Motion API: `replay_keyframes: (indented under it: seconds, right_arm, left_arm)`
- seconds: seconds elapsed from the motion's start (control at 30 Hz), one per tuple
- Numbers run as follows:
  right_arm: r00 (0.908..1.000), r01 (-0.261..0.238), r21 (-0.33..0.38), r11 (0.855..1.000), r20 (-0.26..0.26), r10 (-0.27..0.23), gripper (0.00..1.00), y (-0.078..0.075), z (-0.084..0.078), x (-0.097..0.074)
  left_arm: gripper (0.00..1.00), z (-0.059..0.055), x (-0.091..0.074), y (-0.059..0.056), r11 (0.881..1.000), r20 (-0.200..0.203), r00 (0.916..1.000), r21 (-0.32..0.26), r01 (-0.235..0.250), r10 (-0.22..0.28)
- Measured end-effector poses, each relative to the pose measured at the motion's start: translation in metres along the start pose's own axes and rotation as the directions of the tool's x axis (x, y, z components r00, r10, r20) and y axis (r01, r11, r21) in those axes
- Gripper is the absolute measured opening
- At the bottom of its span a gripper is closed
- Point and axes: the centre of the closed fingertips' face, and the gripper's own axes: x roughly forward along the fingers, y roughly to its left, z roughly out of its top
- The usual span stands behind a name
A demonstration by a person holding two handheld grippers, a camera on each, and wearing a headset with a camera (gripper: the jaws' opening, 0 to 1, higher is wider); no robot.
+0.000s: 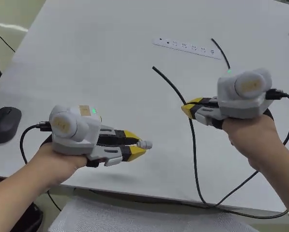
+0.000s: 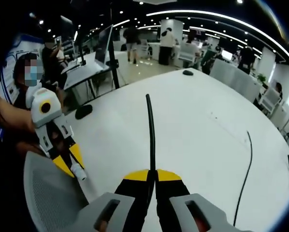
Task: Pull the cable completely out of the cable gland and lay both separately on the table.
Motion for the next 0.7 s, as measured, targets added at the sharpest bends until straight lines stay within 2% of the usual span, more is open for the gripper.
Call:
replay_keyframes:
  seconds: [0.23, 0.37, 0.47, 0.6, 0.67, 0.7]
  right_arm:
    - [0.9991, -0.006, -0.040, 0.999, -0.042, 0.005, 0.00, -0.003, 0.015, 0.035]
    - [0.9975, -0.028, -0.093, 0.995, -0.068, 0.022, 0.00, -0.002, 0.019, 0.057]
    - [0.9954, -0.058, -0.182, 0.982, -0.085, 0.044, 0.00, 0.002, 0.025, 0.077]
    - [0.9932, -0.085, -0.243, 0.966, -0.098, 0.063, 0.00, 0.007, 0.033, 0.099]
    - [0.9926, -0.096, -0.253, 0.963, -0.097, 0.073, 0.00, 0.009, 0.037, 0.109]
    - [0.9918, -0.104, -0.264, 0.959, -0.100, 0.080, 0.00, 0.003, 0.035, 0.120]
  left_arm:
    - [0.15, -0.011, -0.001, 0.015, 1.000, -0.002, 0.9999, -0.014, -0.012, 0.012]
    - [0.15, -0.020, -0.001, 0.026, 0.999, -0.001, 0.9994, -0.031, -0.034, 0.034]
    - [0.15, -0.031, -0.001, 0.033, 0.998, -0.010, 0.9980, -0.032, -0.062, 0.062]
    - [0.15, -0.042, -0.001, 0.040, 0.995, -0.013, 0.9961, -0.042, -0.087, 0.087]
    - [0.15, -0.044, -0.001, 0.045, 0.994, -0.007, 0.9948, -0.047, -0.102, 0.102]
    - [0.15, -0.045, -0.001, 0.047, 0.993, -0.004, 0.9942, -0.049, -0.108, 0.108]
